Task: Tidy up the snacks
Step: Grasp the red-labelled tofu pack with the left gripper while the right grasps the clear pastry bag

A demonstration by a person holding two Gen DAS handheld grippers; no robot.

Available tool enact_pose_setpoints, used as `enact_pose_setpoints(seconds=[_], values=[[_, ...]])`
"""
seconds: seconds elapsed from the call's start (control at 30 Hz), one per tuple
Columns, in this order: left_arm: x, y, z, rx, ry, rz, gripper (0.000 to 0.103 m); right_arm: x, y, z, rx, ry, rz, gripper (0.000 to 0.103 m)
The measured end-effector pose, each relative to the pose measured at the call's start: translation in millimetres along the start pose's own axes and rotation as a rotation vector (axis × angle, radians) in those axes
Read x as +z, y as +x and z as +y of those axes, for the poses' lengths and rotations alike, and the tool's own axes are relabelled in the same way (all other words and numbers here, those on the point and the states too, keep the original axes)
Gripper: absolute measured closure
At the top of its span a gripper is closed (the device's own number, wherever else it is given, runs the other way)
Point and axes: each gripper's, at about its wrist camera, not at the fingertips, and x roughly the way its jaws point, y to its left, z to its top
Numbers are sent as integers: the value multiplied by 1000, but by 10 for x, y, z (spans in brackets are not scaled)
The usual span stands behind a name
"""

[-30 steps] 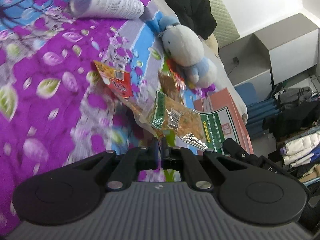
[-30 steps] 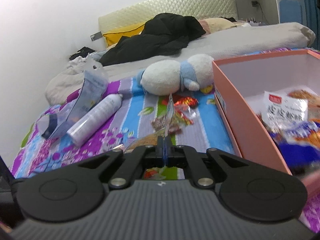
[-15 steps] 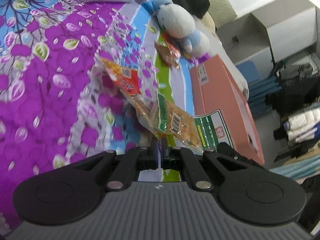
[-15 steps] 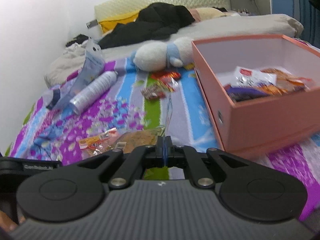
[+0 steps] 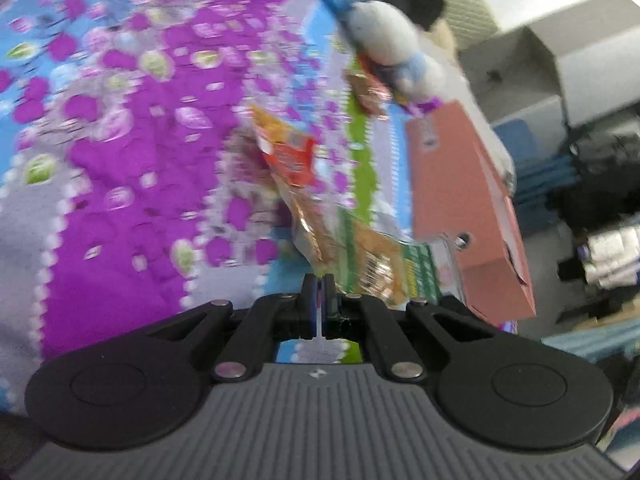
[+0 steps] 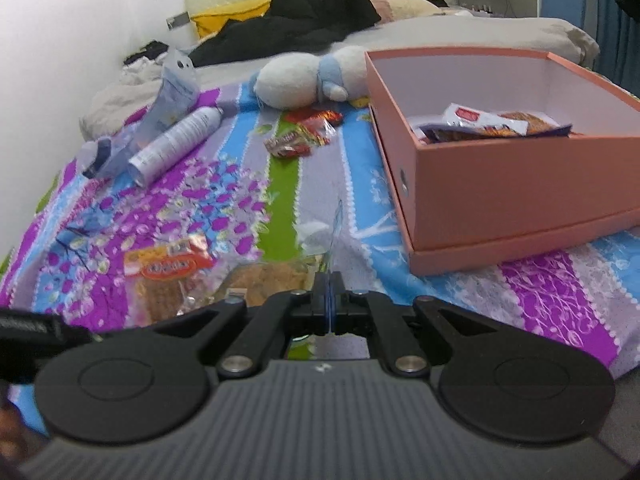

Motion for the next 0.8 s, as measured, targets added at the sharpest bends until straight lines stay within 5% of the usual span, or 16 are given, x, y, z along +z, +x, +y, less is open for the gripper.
enact_pose_setpoints(seconds=[0.37,0.43,0.47,0.5,0.53,0.6,0.67,0.8], values=[[60,-30,-22,37,-18,3,96,-77,47,-78,-16,-3,39,97],[67,12,-54,77,-12,22,65,-69,45,-82,-18,-2,37,96],[72,24,-64,97,-9,23,35,-66,41,-77,-24,-9,34,96],[76,24,-80,119,-4,13,18,-66,38,-73,-32,-17,32,95],[80,16,-95,139,3,-4,15,-68,33,-75,-39,-22,30,93],[109,27,-160,173,34,-11,11,-75,11,-88,-37,-25,11,47],[155,66,-226,214,66,-6,8,-72,-39,-107,-31,-23,-31,29],[244,139,-334,273,106,-18,3,-56,-40,-97,6,-55,-66,29]])
